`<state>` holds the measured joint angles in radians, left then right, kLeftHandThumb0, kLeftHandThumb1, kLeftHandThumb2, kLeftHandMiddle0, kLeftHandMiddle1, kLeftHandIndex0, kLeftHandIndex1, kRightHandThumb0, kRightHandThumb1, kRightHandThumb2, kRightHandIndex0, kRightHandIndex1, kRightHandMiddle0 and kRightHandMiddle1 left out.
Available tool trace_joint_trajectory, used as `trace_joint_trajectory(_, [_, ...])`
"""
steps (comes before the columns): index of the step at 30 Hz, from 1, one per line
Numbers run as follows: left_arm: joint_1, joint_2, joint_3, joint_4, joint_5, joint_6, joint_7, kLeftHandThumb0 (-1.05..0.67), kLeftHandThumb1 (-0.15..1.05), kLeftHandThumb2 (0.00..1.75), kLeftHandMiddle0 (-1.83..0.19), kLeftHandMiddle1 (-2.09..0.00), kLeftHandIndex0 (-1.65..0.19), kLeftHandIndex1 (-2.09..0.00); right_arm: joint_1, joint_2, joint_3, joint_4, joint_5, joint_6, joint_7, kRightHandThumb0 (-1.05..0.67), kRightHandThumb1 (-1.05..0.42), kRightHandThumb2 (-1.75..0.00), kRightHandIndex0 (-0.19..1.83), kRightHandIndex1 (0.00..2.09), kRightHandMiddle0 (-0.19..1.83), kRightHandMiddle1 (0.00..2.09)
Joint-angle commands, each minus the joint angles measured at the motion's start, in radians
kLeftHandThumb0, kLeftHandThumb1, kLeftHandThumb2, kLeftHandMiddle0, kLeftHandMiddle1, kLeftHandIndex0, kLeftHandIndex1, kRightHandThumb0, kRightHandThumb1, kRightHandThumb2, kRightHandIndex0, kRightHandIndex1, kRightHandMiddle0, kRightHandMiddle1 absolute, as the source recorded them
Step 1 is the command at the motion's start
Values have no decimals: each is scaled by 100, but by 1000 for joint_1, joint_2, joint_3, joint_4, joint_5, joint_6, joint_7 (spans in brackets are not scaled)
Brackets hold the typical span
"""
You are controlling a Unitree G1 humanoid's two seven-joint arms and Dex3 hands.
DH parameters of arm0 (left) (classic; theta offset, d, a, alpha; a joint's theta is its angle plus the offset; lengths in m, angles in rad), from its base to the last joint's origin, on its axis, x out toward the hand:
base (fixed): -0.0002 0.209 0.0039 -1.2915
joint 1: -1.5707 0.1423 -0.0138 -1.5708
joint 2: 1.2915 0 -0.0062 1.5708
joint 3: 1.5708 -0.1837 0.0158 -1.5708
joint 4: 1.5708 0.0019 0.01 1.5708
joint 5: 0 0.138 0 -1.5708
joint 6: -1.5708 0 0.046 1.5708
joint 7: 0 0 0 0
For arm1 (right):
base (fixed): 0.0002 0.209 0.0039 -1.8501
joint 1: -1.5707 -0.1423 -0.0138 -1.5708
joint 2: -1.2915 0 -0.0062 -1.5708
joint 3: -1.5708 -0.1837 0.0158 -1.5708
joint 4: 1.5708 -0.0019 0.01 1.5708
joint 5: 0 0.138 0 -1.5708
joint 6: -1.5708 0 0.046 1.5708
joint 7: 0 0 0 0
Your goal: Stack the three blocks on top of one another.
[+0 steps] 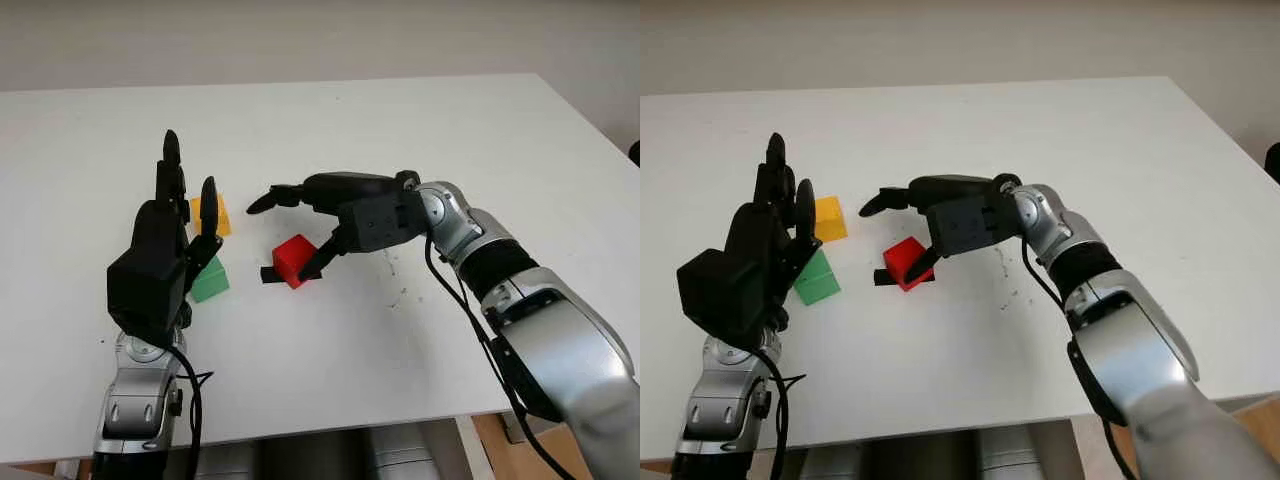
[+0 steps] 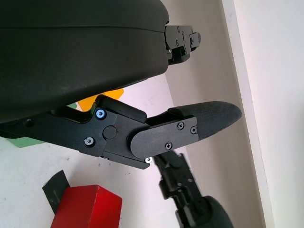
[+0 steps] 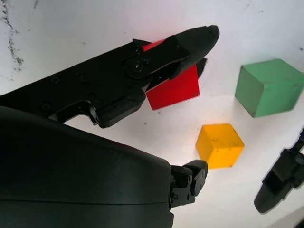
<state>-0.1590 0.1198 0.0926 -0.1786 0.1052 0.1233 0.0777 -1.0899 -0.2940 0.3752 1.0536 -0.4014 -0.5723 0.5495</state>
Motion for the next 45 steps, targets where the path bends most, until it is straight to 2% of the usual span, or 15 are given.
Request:
trace_joint_trajectory(1, [-2,7,3,-15,5,-10,-1,-73,105,68,11,-6,11,-6,-25,-17,-38,-33,36,5,10,-89,-94,-6,-5,3,-7,22])
trace_joint_trajectory(7, [0,13,10,-17,1,-11,-9,-73,105,68,11,-6,10,-6,-1,-36,-96,-150,94,85,15,-88,-103,-10,-8,3,-6,12])
trace_joint_trajectory(11, [13,17,17,-42,-19,-6,-29,-73,105,66,14,-4,12,-5,65,-57,-158,-271,134,122,-49,-83,-105,-49,-2,7,-2,10])
trace_joint_trajectory(13, [20,21,22,-58,-20,-8,-32,-73,105,66,14,-5,12,-5,106,-53,-201,-333,171,186,-82,-78,-105,-55,1,8,1,11])
trace_joint_trajectory(14, [23,24,24,-64,-16,-13,-29,-73,105,65,14,-5,11,-5,127,-48,-221,-367,186,220,-105,-76,-105,-55,2,9,2,11])
trace_joint_trajectory(16, [26,22,36,-74,-8,-31,-10,-71,105,61,7,-8,6,-8,185,-23,-281,-450,252,299,-153,-61,-105,-36,8,11,8,13])
trace_joint_trajectory(19, [11,56,57,-89,26,-17,2,-64,105,55,-1,-11,-2,-12,254,-8,-330,-533,308,363,-199,-46,-105,-21,12,11,12,15])
trace_joint_trajectory(20, [-8,75,73,-94,41,13,7,-62,105,53,-5,-12,-6,-14,276,-6,-344,-547,321,370,-212,-44,-105,-19,13,12,13,16])
trace_joint_trajectory(21, [-20,87,85,-98,50,37,10,-59,105,40,-13,-13,-12,-18,291,-5,-351,-557,329,375,-220,-44,-105,-16,16,13,15,18])
trace_joint_trajectory(26, [-119,286,116,-66,124,157,-93,-48,104,12,-30,-12,-24,-23,350,3,-390,-606,397,429,-224,-40,-105,-9,18,13,15,22])
trace_joint_trajectory(29, [-222,445,68,31,227,188,-173,-53,100,6,-42,-14,-36,-27,378,-1,-403,-645,416,469,-228,-40,-105,-8,18,13,15,24])
trace_joint_trajectory(33, [-368,566,-14,176,296,201,-290,-53,91,3,-39,-11,-38,-28,401,3,-429,-686,461,553,-228,-51,-103,-6,17,11,12,29])
trace_joint_trajectory(36, [-446,608,-73,246,327,239,-375,-54,92,4,-42,-12,-37,-27,411,6,-435,-700,463,579,-247,-59,-103,-6,19,12,13,32])
trace_joint_trajectory(39, [-526,631,-147,349,367,226,-439,-57,91,5,-45,-14,-39,-27,418,11,-437,-712,466,606,-264,-64,-105,-12,20,12,13,35])
trace_joint_trajectory(45, [-641,615,-243,522,406,162,-486,-58,90,5,-36,-7,-36,-20,434,17,-446,-745,481,663,-278,-66,-105,-18,19,10,9,43])
